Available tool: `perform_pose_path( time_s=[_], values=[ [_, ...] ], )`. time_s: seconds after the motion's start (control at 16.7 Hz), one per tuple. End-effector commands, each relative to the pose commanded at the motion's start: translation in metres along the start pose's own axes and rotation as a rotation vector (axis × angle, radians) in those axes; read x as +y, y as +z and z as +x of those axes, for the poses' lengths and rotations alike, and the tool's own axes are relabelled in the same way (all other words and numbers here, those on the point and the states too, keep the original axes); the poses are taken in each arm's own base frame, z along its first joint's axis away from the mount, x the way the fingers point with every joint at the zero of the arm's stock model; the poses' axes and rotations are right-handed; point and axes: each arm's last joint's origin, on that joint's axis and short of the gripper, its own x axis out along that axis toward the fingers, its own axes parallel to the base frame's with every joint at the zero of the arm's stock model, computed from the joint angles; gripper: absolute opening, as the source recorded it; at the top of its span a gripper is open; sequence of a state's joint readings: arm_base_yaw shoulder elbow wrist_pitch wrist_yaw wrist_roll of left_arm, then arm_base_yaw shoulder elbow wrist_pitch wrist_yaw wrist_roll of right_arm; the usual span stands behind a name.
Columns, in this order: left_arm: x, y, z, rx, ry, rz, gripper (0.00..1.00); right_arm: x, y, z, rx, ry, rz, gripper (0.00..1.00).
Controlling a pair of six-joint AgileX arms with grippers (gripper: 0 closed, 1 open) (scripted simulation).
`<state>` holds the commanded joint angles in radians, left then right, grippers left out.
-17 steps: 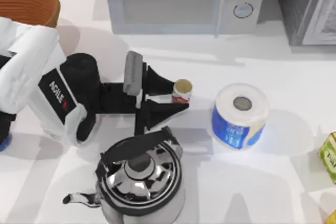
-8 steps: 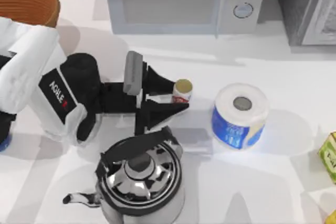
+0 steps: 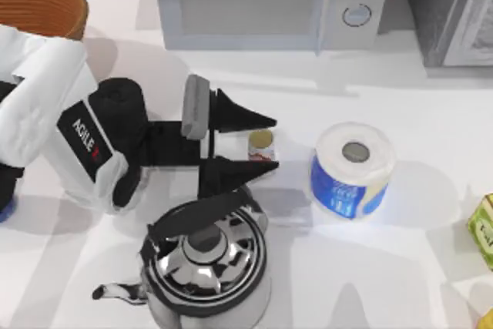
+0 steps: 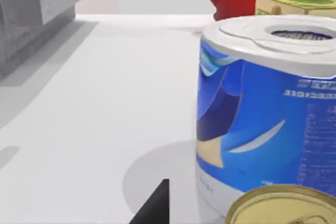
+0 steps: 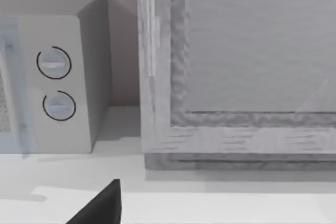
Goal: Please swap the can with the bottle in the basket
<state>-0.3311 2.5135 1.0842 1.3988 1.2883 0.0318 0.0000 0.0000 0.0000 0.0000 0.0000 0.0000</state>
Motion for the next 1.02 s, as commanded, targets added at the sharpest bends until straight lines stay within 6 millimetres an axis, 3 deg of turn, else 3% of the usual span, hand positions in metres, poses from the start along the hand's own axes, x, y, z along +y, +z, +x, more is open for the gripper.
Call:
perform_pose_path(
  time_s=[0.66, 0.84, 1.02],
  values=[
    [0.002, 0.002, -0.002, 0.000, 0.016, 0.001, 1.00, 0.000, 0.000, 0.000, 0.000, 0.000, 0.000, 1.00],
    [0.008, 0.027, -0.011, -0.008, 0.115, 0.017, 1.00, 0.000, 0.000, 0.000, 0.000, 0.000, 0.000, 1.00],
    [0.009, 0.079, -0.023, -0.030, 0.267, 0.051, 1.00, 0.000, 0.000, 0.000, 0.000, 0.000, 0.000, 1.00]
  ],
)
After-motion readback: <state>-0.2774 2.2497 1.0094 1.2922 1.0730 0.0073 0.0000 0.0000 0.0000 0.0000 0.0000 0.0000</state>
